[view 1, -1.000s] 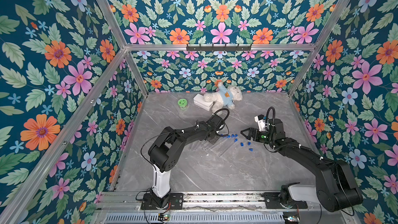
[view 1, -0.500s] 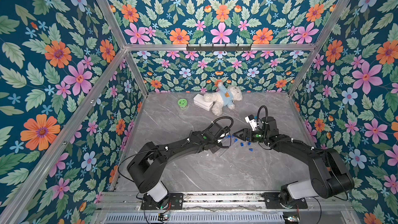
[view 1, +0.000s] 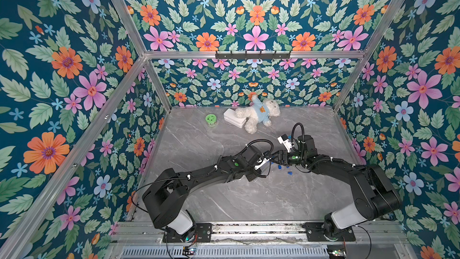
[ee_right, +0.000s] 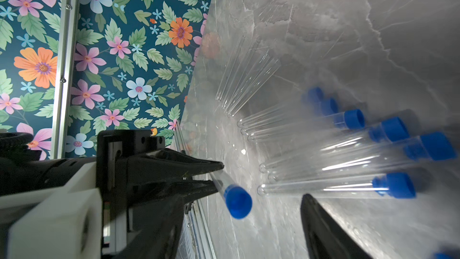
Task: Remove stoppers from test tubes
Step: Pick up the test tube at the center of the board, then open the stopper on the test tube.
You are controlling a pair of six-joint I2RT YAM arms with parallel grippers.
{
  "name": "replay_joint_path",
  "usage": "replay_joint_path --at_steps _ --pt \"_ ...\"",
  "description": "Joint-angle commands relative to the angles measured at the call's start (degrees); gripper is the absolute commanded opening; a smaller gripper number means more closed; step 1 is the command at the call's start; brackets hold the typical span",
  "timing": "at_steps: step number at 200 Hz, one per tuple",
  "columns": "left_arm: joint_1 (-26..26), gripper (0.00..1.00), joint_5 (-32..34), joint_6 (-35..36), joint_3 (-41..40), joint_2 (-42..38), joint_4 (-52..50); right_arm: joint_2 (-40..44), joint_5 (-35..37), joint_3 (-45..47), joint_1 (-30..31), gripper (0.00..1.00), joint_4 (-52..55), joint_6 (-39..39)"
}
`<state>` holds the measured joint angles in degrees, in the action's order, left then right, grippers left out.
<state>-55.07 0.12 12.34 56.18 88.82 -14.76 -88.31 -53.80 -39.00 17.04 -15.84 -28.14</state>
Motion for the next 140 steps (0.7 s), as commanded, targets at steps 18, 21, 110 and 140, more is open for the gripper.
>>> replay_joint_path --at_steps 18,21,110,140 --pt "-0.03 0.01 -0.32 1.05 -0.03 0.1 0.97 -0.59 -1.68 -0.28 0.17 0.6 -2.18 -0.51" --pt "0.04 0.01 -0.3 1.02 -0.02 0.13 1.08 -0.63 -1.72 -0.33 0.18 0.59 -2.27 -0.64" --pt "-0.02 0.01 -0.48 1.24 -0.19 -0.27 1.37 -2.12 -3.57 -0.68 0.8 0.43 -3.75 -1.75" --pt "-0.01 0.01 -0.48 1.38 -0.33 -0.21 1.41 -2.3 -3.82 -0.81 0.89 0.37 -3.69 -1.83"
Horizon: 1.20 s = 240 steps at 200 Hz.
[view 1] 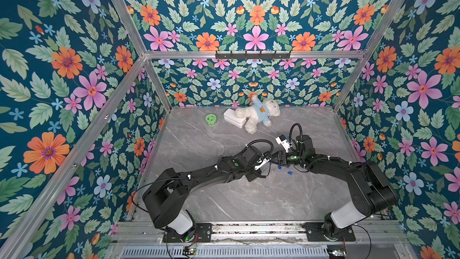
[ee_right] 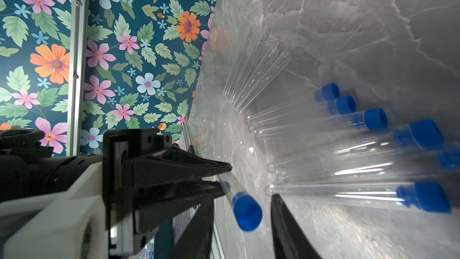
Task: Remove stoppers from test tubes
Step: Open the stopper on the test tube.
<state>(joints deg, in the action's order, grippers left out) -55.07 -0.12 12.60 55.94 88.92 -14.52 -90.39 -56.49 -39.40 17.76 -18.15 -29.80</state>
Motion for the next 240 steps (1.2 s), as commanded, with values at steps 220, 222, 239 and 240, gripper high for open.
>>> replay_joint_path --at_steps 220,222,239,240 --pt "0.01 0.0 0.42 1.23 -0.61 -0.63 1.69 -1.46 -2.14 -1.29 0.99 0.09 -0.13 0.18" --pt "-0.03 0.0 0.41 1.25 -0.6 -0.6 1.69 -1.46 -2.14 -1.29 1.04 0.09 -0.06 0.18" --pt "-0.01 0.0 0.55 1.2 -0.66 -0.6 1.84 -1.46 -2.16 -1.38 1.09 0.08 0.14 0.43" --pt "-0.02 0.0 0.55 1.24 -0.66 -0.6 1.86 -1.46 -2.19 -1.38 1.12 0.08 0.14 0.44"
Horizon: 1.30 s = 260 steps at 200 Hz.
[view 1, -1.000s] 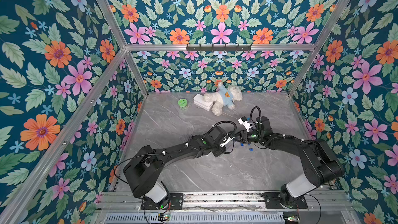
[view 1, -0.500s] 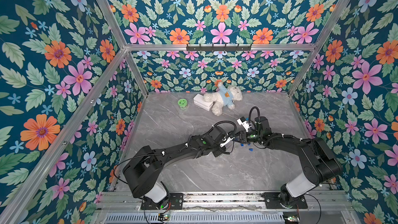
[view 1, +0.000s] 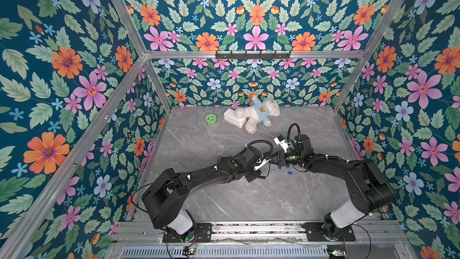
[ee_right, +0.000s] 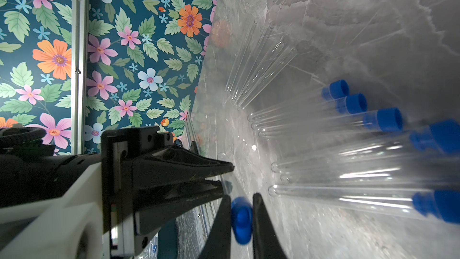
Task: Remove stoppers from test tubes
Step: Open the stopper on the test tube.
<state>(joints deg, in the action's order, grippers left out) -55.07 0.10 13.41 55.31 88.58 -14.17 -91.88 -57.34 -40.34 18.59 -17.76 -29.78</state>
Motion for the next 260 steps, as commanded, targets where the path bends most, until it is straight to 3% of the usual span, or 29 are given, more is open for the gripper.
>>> replay_joint_path --at_steps 1,50,126,260 --pt "0.01 0.0 0.34 0.41 -0.03 -0.25 1.47 0.03 -1.35 -0.44 0.3 0.08 -0.21 0.42" --pt "0.02 0.0 0.76 0.46 -0.12 -0.26 1.26 0.46 -1.04 -0.62 0.44 0.0 0.34 0.86" --pt "-0.04 0.0 2.42 0.23 -0.74 -0.99 0.47 2.72 -3.23 1.25 -1.68 0.0 -5.35 -3.85" --pt "-0.04 0.0 5.31 -0.19 -1.34 -0.94 -1.58 5.56 -1.63 1.84 -3.82 0.0 -3.83 -3.71"
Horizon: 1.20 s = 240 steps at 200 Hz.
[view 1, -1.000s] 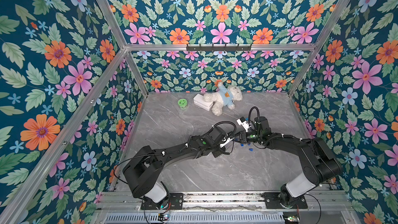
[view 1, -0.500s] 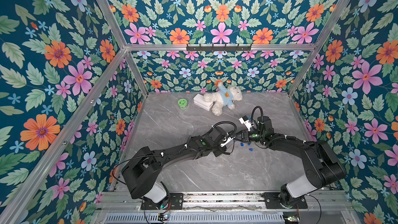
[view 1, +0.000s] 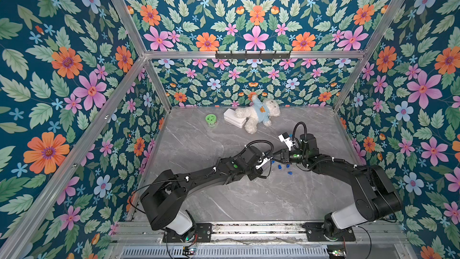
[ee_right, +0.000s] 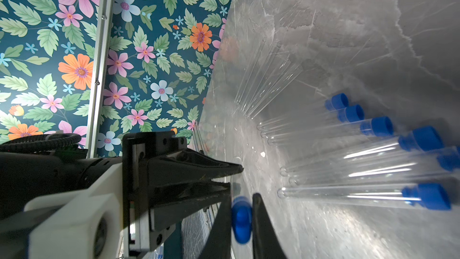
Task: Remove stoppers from test tubes
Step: Open the stopper on the test tube, then place the stopper at the center of the board.
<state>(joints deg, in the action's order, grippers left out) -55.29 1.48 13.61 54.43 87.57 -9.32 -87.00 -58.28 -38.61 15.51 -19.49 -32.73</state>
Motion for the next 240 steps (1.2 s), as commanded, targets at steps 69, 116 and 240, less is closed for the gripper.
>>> replay_joint_path --at_steps 69,116,240 --pt "0.2 0.0 5.39 -0.05 -0.12 0.3 -7.92 0.69 2.41 -1.38 -0.91 0.0 4.47 2.54" --pt "0.89 0.0 7.61 -3.02 0.83 0.74 -8.0 0.91 12.0 -3.65 -2.85 0.0 15.53 7.34" --pt "6.32 0.0 11.74 -9.36 4.81 6.5 -13.71 -7.06 31.89 -10.89 -3.14 0.04 27.64 13.38"
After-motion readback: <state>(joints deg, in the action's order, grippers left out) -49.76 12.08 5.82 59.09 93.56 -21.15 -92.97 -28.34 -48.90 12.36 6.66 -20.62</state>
